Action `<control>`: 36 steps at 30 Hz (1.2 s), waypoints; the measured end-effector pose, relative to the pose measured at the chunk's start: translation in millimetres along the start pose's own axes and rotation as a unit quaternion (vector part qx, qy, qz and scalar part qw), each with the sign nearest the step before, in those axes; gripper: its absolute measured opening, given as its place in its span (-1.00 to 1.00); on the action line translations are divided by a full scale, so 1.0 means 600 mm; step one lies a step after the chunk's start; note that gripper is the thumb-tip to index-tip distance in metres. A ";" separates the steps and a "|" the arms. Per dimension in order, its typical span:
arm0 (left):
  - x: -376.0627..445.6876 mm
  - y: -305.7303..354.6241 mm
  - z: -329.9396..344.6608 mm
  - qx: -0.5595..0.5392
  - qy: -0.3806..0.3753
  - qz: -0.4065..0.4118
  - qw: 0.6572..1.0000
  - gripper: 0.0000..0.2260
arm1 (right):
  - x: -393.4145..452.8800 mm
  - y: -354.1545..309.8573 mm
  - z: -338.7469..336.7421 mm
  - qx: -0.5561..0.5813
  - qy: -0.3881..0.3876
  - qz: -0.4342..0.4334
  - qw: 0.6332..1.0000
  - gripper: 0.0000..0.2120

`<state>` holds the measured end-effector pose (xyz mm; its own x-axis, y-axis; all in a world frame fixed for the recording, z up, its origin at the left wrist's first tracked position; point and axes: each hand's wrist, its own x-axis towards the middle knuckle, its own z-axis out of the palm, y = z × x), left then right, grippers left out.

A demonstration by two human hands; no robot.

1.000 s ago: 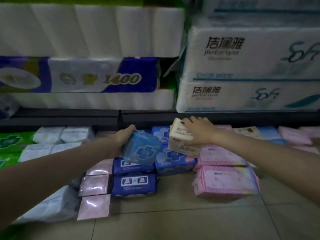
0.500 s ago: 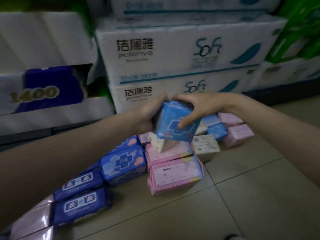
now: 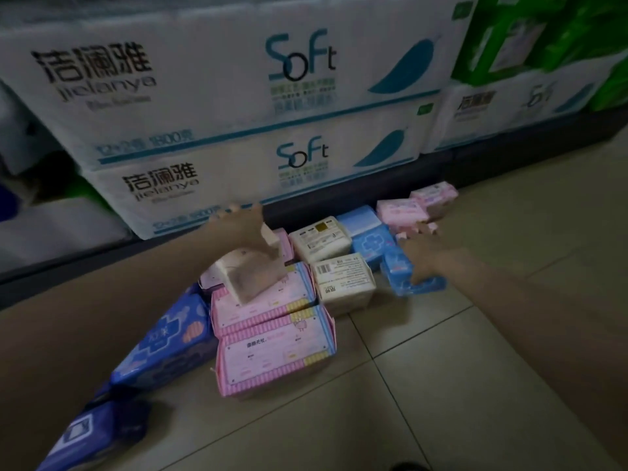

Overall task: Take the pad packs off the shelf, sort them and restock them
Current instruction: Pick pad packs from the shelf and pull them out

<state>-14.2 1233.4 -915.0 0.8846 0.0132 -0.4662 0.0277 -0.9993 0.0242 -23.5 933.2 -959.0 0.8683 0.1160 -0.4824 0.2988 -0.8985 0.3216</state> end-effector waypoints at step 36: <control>-0.031 0.066 0.132 0.151 -0.138 0.266 0.942 -0.36 | -0.049 -0.126 0.081 -0.036 0.127 -0.240 0.962 -0.19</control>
<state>-66.5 1191.1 -975.6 0.5795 -0.4599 -0.6728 -0.5554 -0.8270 0.0869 -90.8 977.4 -1008.9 0.6892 0.6184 -0.3776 0.7082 -0.6850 0.1708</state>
